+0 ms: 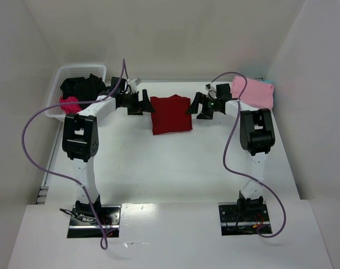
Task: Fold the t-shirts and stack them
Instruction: Smooth out wrinkles on the folded tshirt, then put the neatly folded tshirt into the corner of the board with the right arm
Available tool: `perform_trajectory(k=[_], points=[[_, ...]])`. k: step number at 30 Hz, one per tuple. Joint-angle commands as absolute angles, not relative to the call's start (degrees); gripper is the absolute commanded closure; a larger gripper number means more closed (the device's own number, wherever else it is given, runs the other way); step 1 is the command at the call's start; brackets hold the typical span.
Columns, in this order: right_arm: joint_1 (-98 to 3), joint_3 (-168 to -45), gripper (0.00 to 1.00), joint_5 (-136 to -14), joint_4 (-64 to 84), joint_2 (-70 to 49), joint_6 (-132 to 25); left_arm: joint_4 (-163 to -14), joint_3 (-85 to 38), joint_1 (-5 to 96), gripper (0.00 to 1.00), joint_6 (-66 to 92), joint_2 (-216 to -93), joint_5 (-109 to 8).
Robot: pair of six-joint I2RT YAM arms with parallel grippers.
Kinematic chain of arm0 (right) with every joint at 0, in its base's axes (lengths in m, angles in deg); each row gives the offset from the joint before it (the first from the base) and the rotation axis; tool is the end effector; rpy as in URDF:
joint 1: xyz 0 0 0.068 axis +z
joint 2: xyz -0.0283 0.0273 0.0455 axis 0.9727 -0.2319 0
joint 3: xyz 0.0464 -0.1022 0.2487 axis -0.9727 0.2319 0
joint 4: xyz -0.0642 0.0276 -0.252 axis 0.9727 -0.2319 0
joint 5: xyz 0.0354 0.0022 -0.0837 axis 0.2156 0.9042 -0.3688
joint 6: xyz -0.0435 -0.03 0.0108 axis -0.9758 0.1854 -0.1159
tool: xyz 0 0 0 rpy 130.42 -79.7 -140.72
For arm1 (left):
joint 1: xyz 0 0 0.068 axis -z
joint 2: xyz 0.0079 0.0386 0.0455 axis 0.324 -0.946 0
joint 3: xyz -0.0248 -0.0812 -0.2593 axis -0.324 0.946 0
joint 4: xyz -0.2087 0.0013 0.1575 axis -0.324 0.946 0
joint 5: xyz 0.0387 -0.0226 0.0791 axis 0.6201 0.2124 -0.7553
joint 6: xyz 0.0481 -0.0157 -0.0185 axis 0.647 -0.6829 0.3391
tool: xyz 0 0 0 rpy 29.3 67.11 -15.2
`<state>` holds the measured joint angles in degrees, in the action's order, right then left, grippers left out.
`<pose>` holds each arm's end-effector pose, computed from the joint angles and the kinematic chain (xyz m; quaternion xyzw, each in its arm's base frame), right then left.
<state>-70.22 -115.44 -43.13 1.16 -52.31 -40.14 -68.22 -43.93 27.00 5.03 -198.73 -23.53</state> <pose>0.4561 0.0738 0.1579 -0.0172 0.8846 0.3865 0.2602 0.4602 -0.0861 0.2109 0.0232 0.8894 -0.3595 0.2813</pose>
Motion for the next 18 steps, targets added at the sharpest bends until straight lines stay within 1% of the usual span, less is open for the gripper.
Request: perform_trajectory(k=[1,13,18], points=[[-69.91,-116.18,0.0,-42.49,4.09,-53.62,-41.87,-68.53,-43.31,27.26,0.01,4.54,-194.72,-23.42],[-69.38,-121.01,0.0,-41.44,5.14,-60.65,-41.34,-68.01,-42.78,27.26,0.01,4.54,-193.66,-23.95],[-68.15,-121.63,0.0,-42.58,4.0,-61.71,-41.96,-68.01,-42.25,27.26,0.01,4.01,-194.19,-23.95]])
